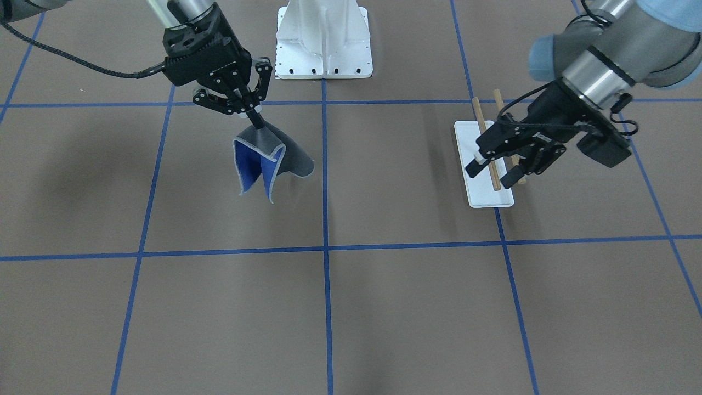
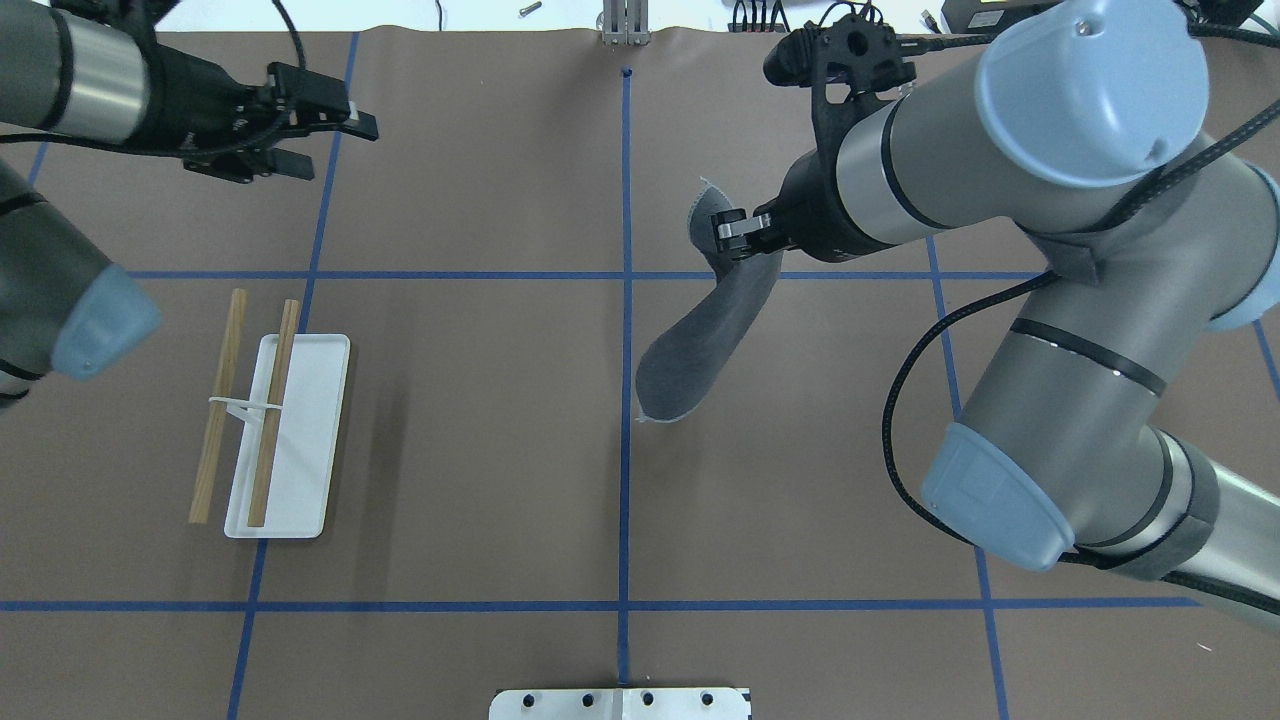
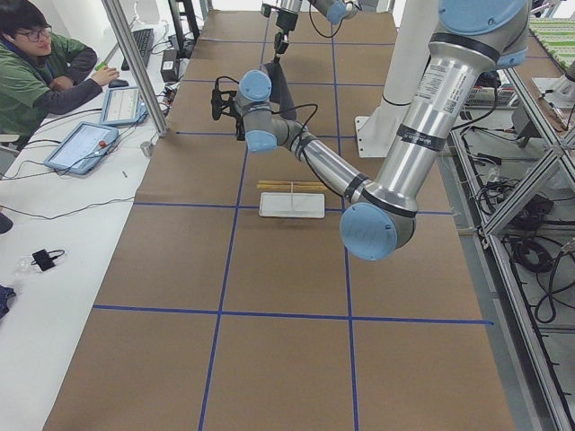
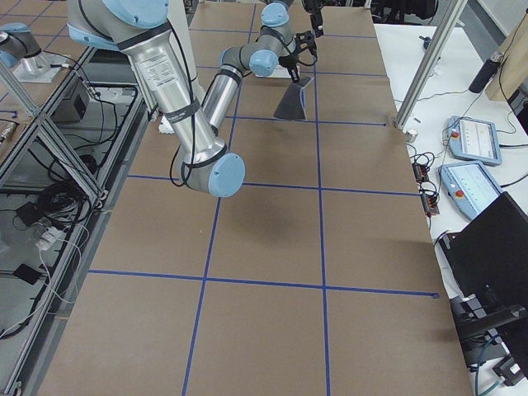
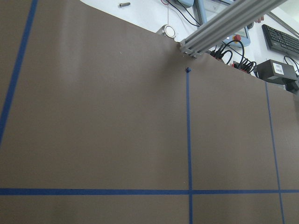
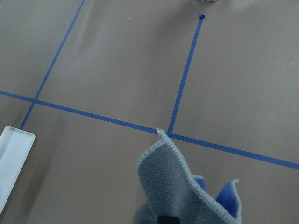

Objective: Hang towel on rack

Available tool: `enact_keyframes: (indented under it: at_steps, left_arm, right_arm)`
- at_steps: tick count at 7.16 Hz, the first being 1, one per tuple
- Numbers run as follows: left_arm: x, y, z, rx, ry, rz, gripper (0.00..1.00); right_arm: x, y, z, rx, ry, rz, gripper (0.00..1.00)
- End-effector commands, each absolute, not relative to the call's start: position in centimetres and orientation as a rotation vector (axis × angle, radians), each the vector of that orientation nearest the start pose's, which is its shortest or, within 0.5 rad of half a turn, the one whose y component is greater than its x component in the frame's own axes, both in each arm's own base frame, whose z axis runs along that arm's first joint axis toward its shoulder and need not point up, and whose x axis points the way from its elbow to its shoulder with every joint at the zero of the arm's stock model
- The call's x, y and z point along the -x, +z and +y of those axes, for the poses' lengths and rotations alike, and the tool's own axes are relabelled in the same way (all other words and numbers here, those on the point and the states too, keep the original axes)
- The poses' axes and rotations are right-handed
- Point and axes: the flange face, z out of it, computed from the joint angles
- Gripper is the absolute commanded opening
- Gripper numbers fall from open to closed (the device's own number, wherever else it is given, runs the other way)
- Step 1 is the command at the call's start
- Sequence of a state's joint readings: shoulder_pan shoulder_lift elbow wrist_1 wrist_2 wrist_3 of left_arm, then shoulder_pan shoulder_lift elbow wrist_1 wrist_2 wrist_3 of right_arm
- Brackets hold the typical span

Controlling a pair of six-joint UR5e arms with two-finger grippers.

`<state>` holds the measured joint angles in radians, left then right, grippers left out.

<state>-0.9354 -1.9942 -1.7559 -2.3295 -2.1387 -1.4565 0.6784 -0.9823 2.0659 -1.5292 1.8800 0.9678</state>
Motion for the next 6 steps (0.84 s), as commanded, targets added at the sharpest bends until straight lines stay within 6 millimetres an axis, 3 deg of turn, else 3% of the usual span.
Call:
enact_keyframes:
  at_steps: [1, 4, 6]
  left_arm:
    - [-35.8, 20.2, -49.9, -0.146, -0.373, 1.457, 0.98]
    - [-37.8, 18.2, -48.1, -0.066, -0.391, 1.500, 0.97]
    - [-39.7, 16.3, -47.1, -0.054, -0.454, 1.533, 0.89]
  right_arm:
    - [39.3, 11.3, -40.1, -0.491, -0.121, -1.039, 0.00]
    - [43.6, 9.4, -37.0, -0.555, -0.157, -1.026, 0.00]
    - [44.8, 9.2, -36.7, -0.572, -0.158, -1.009, 0.00]
